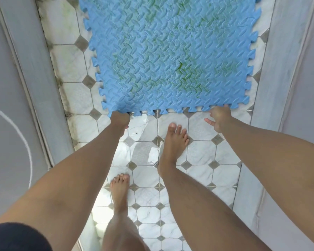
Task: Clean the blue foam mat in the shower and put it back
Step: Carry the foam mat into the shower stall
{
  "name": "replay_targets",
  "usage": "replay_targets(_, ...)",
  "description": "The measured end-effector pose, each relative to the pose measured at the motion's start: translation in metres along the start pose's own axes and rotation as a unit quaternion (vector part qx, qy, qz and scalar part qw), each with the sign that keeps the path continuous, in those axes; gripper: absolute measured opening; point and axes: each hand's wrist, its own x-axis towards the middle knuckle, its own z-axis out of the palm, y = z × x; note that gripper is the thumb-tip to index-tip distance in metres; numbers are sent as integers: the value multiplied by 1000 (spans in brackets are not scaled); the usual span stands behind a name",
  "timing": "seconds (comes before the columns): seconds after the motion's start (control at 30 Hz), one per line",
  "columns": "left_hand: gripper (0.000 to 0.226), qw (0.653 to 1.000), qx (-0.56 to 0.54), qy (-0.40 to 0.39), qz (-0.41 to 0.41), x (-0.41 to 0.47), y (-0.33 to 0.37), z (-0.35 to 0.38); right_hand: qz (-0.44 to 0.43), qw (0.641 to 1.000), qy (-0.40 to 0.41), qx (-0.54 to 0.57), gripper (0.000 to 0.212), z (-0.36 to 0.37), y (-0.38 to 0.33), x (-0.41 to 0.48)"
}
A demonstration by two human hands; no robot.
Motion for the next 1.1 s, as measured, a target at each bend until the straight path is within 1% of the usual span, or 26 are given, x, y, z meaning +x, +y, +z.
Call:
replay_targets(0.07,37,1000,-6,-3,-23,2,-2,-1,17,1000,25,-4,59,-2,-4,5)
replay_targets(0.1,37,999,-18,-20,-42,1,-3,0,26,1000,18,1,52,-3,-5,9)
replay_targets(0.17,38,995,-54,-57,-67,-2,-5,3,41,999,-5,13,47,-5,-4,15)
replay_targets(0.23,38,990,-90,-74,-75,-4,-8,5,22,1000,-6,3,40,-9,-5,16)
replay_targets(0.3,42,986,-131,-65,-84,-5,-11,4,-14,1000,25,-3,36,-12,-6,10)
replay_targets(0.33,45,983,-153,-59,-88,-5,-13,3,-23,999,23,-2,37,-14,-4,6)
replay_targets(0.37,48,976,-189,-55,-91,-6,-14,1,-29,999,27,11,36,-15,-4,6)
replay_targets(0.43,53,947,-299,-61,-98,-6,-12,-2,-26,997,53,58,32,-18,-9,1)
replay_targets(0.47,48,928,-353,-66,-94,-8,-8,-4,-9,995,46,91,31,-21,-17,3)
replay_targets(0.5,39,914,-391,-67,-88,-13,-1,-8,1,989,27,143,31,-19,-12,-3)
replay_targets(0.57,17,899,-428,-58,-74,-28,13,-19,27,985,72,153,34,-5,2,-28)
replay_targets(0.6,11,896,-436,-54,-68,-38,19,-26,35,987,57,147,34,-7,4,-35)
replay_targets(0.63,10,896,-436,-57,-62,-49,25,-34,-47,994,45,83,30,12,34,-29)
replay_targets(0.67,10,897,-434,-61,-57,-61,30,-44,-161,983,77,-32,25,41,102,-4)
replay_targets(0.7,10,899,-431,-63,-54,-76,36,-55,-209,969,91,-91,24,61,126,-27)
replay_targets(0.73,11,902,-425,-62,-51,-93,42,-66,-226,963,98,-113,27,61,121,-58)
replay_targets(0.77,17,906,-418,-58,-46,-112,48,-77,-200,979,48,-7,30,43,92,-91)
replay_targets(0.8,23,912,-406,-51,-36,-133,54,-87,-117,979,-63,152,25,2,43,-132)
replay_targets(0.83,25,919,-392,-46,-22,-154,61,-97,-40,967,-87,235,18,-34,17,-173)
replay_targets(0.87,23,925,-377,-43,-4,-176,68,-107,-44,952,-39,300,16,-54,8,-197)
replay_targets(0.9,22,931,-362,-44,16,-196,75,-118,28,921,-61,385,14,-84,-7,-212)
replay_targets(0.97,33,943,-327,-42,48,-232,87,-143,67,916,-72,389,11,-118,-12,-250)
replay_targets(1.03,45,947,-311,-44,68,-268,100,-167,79,914,-77,391,8,-122,-8,-300)
replay_targets(1.1,33,952,-291,-47,89,-301,113,-187,96,903,-77,412,7,-131,3,-341)
